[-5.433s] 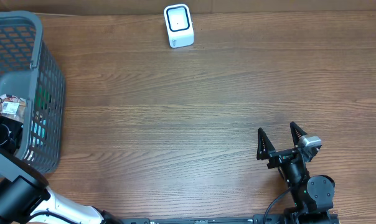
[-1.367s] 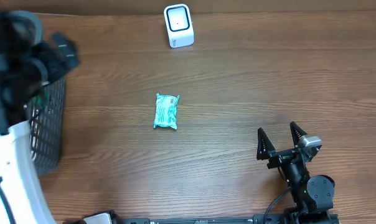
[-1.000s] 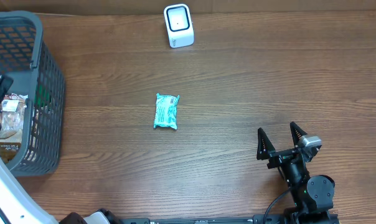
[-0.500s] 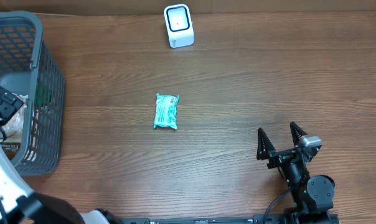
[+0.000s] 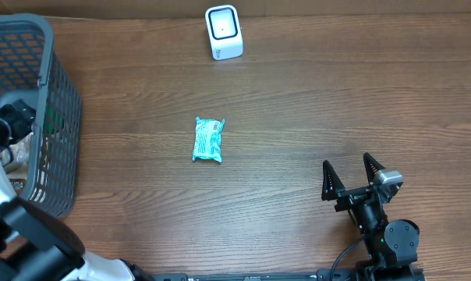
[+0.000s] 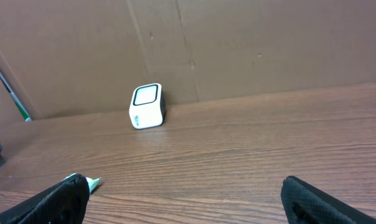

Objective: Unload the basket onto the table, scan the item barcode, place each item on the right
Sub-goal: 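Release the packet and move the left gripper back into the basket, then grasp the green-lidded jar in the basket with the left gripper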

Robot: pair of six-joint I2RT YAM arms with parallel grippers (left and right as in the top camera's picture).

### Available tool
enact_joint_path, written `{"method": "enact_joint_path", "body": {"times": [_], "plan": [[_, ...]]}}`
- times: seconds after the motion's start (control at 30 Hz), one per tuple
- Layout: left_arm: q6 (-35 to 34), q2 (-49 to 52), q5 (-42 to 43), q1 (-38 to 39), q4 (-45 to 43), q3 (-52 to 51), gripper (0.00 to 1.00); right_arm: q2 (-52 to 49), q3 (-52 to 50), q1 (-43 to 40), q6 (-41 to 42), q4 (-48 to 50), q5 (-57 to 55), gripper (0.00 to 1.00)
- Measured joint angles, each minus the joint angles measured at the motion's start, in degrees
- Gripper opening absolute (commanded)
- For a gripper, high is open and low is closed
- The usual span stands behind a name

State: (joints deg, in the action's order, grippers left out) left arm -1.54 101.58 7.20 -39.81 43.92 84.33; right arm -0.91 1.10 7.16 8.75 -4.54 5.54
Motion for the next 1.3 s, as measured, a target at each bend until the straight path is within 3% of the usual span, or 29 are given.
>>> {"method": "enact_joint_path", "body": {"times": [0.37, 0.93, 1.3], "plan": [[3.9, 5.9, 3.8, 4.1, -6.3, 0.0, 0.92, 0.0, 0.0, 0.0, 0.0, 0.0, 0.0, 1.00], [4.3, 6.2, 3.5, 5.3, -4.6, -2.2, 0.87, 0.0, 0.0, 0.0, 0.0, 0.0, 0.0, 1.00], [4.2, 7.0, 3.6, 5.9, -5.7, -2.3, 0.79, 0.0, 0.0, 0.0, 0.0, 0.0, 0.0, 1.00]]}}
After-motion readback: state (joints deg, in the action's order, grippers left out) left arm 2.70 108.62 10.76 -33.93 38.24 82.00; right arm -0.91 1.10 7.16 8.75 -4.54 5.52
